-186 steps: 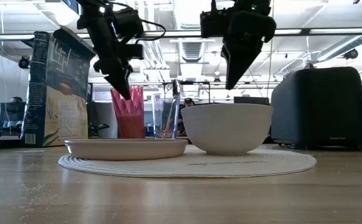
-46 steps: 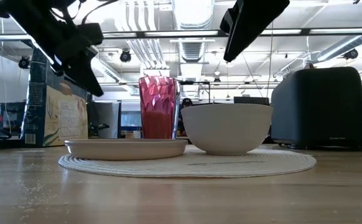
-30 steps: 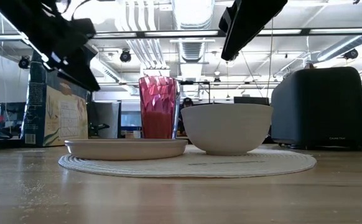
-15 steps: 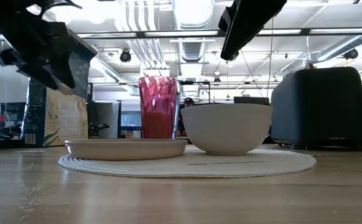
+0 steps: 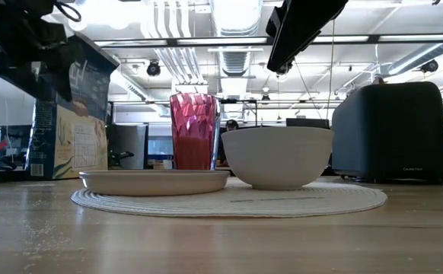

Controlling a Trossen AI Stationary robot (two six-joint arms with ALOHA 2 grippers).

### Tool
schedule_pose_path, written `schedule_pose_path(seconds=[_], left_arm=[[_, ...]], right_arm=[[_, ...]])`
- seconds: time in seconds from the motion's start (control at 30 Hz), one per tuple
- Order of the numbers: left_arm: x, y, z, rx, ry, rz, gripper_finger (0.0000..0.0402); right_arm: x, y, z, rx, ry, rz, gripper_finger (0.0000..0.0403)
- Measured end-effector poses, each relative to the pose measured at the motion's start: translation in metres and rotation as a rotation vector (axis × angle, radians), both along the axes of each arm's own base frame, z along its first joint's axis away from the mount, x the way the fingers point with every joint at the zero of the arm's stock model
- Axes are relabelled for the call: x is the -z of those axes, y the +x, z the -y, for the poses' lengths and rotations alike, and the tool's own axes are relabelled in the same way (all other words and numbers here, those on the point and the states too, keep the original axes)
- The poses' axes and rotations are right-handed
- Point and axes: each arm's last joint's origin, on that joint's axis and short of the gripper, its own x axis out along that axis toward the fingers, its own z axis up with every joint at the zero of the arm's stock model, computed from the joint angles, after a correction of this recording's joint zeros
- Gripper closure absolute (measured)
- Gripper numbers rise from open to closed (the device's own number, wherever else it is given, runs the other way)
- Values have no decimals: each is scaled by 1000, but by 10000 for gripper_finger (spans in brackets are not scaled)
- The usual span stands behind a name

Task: Arrange a breakfast setting
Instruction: Pour the cereal from the cereal box into the white bowl

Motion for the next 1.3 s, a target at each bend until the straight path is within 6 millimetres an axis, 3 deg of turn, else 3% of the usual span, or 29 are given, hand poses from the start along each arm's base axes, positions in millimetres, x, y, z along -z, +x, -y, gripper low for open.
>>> schedule_pose_path(seconds=[0.23, 0.93, 1.3], left_arm=[[-17, -3, -2, -14, -56, -33, 121], [-19, -15, -32, -139, -57, -106, 121], [2, -14, -39, -208, 27, -116, 121]], right_arm=[[0, 0, 0, 0, 1, 2, 307], [0, 0, 0, 0, 2, 5, 307], [0, 0, 0, 0, 2, 5, 307]])
